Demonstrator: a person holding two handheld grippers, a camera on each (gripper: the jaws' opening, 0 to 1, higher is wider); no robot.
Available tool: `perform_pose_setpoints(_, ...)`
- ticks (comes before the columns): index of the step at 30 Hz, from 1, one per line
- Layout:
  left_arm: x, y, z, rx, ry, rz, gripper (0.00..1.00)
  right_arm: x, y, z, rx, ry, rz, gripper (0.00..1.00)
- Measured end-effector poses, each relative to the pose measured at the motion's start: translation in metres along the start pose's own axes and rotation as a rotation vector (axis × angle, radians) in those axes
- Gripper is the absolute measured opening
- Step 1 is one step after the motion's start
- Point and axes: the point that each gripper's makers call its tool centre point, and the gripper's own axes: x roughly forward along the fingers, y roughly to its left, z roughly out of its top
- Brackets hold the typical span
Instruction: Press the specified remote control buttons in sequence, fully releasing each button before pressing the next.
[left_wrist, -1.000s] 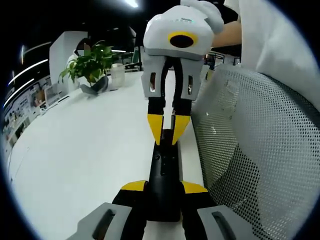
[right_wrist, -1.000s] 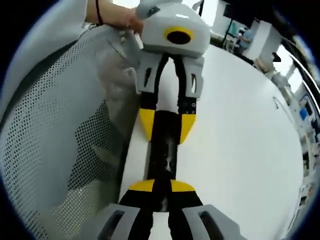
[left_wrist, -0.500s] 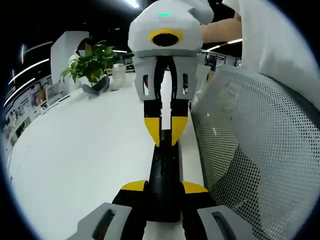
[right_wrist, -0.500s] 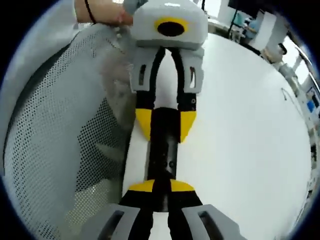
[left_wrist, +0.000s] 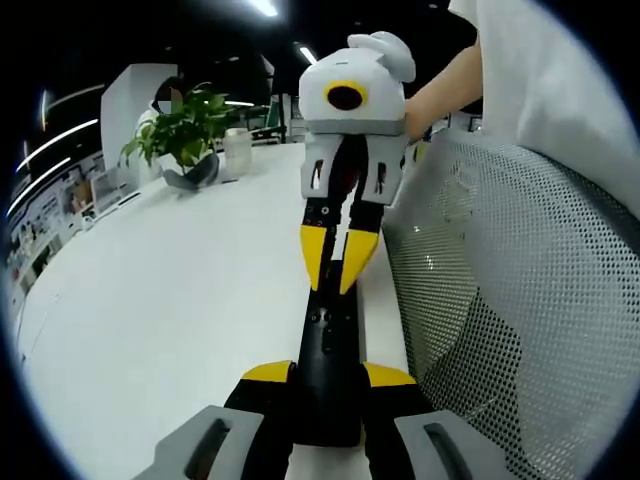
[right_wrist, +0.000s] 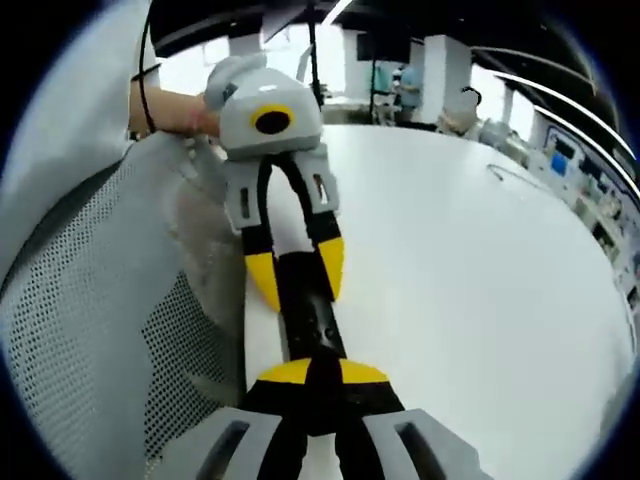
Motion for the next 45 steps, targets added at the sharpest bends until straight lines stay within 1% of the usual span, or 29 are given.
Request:
perform_pose_setpoints(5,0.0000,-0.0001,-0.0001,0.000,0.000,0.000,0.25,0.0006,-0.0009,0.0015,0.002,0.006,0.026,0.05)
perform_pose_setpoints(8,0.0000,-0.0001,-0.0001,0.000,0.000,0.000,0.25,0.0017,0.0004,0.0018,-0.046,0.029,0.044,0.05)
perform_pose_setpoints(11,0.0001,-0.0001,-0.0001,0.000,-0.001,0.000,0.25,0.0026,0.0019,0.0018,-0.137,0.088,0.071,0.04)
perform_pose_setpoints(12,0.0000,-0.0001,-0.0001,0.000,0.000,0.000,0.25,0.0033,0.0026,0.0021,-0.176,0.119,0.082,0.04)
perform_pose_setpoints(13,0.0001,-0.0001,0.0000,0.001,0.000,0.000,0.25,0.0038,0.0029,0.0024,-0.191,0.138,0.088,0.04)
perform_pose_setpoints(15,0.0000,-0.0001,-0.0001,0.000,-0.001,-0.001,0.25,0.0044,0.0032,0.0027,-0.211,0.183,0.099,0.04)
perform_pose_setpoints(16,0.0000,-0.0001,-0.0001,0.000,-0.001,-0.001,0.25,0.0048,0.0034,0.0030,-0.211,0.189,0.100,0.04)
perform_pose_setpoints(23,-0.0003,-0.0002,0.0000,0.000,-0.002,-0.002,0.25,0.0066,0.0036,0.0027,-0.243,0.301,0.115,0.04)
perform_pose_setpoints(27,-0.0004,-0.0003,0.0000,0.000,-0.002,-0.002,0.25,0.0068,0.0026,0.0019,-0.215,0.333,0.109,0.04)
perform_pose_setpoints(29,-0.0004,-0.0003,0.0000,0.000,-0.002,-0.002,0.25,0.0065,0.0019,0.0014,-0.180,0.343,0.103,0.03)
perform_pose_setpoints(30,-0.0004,-0.0003,0.0000,0.000,-0.003,-0.003,0.25,0.0068,0.0018,0.0016,-0.176,0.351,0.101,0.03)
perform_pose_setpoints(32,-0.0004,-0.0002,0.0000,-0.001,-0.004,-0.002,0.25,0.0073,0.0013,0.0008,-0.135,0.378,0.091,0.03)
perform_pose_setpoints(34,-0.0004,-0.0002,-0.0001,-0.003,-0.005,-0.002,0.25,0.0078,0.0012,0.0009,-0.137,0.383,0.091,0.03)
perform_pose_setpoints(35,-0.0004,-0.0002,-0.0002,-0.003,-0.005,-0.002,0.25,0.0076,0.0015,0.0005,-0.124,0.386,0.085,0.03)
perform_pose_setpoints(37,-0.0003,-0.0003,-0.0002,-0.003,-0.006,-0.004,0.25,0.0073,0.0012,0.0000,-0.108,0.377,0.073,0.04)
perform_pose_setpoints(38,-0.0003,-0.0003,-0.0002,-0.004,-0.007,-0.004,0.25,0.0073,0.0008,0.0003,-0.070,0.366,0.058,0.04)
perform_pose_setpoints(42,-0.0004,-0.0003,-0.0004,-0.006,-0.008,-0.003,0.25,0.0064,0.0015,-0.0009,-0.065,0.345,0.039,0.04)
perform_pose_setpoints(45,-0.0004,-0.0003,-0.0003,-0.007,-0.009,-0.002,0.25,0.0065,0.0001,-0.0005,-0.041,0.334,0.038,0.04)
